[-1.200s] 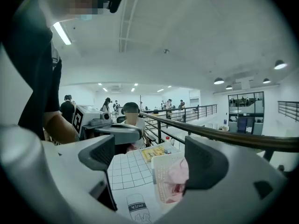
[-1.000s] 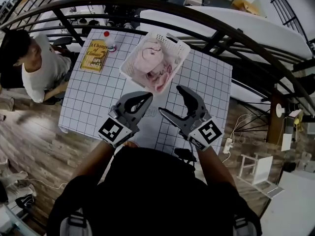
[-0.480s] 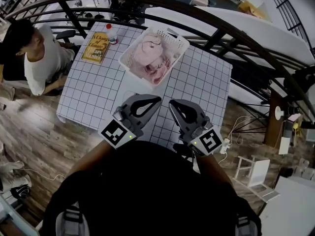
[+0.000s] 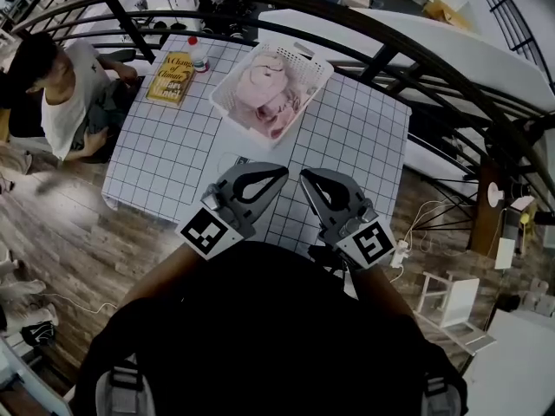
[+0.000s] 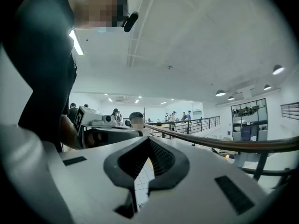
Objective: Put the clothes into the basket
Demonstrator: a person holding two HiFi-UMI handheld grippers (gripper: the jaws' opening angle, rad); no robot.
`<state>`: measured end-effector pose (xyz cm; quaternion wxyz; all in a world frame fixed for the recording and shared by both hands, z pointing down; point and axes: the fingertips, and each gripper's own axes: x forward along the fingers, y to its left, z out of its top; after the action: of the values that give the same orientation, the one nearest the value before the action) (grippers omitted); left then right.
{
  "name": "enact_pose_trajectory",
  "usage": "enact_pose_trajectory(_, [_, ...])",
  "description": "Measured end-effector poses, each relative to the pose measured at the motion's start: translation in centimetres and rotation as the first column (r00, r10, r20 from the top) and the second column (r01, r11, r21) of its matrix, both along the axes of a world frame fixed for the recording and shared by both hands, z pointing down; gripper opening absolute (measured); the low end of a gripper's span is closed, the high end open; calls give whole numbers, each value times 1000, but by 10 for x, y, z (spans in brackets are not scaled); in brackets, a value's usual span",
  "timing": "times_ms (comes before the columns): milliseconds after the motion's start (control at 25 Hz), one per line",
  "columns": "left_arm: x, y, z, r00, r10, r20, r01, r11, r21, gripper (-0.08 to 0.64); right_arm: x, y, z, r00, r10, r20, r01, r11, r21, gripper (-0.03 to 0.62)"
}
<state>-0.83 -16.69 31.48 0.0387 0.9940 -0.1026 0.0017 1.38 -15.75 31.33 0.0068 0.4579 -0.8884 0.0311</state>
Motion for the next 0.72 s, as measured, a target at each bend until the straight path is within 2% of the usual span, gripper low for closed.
enact_pose_trajectory(720, [-6, 7, 7, 1000, -24, 5, 24, 1000, 5, 3, -3, 10, 4, 1000, -5, 13, 5, 1000, 18, 17])
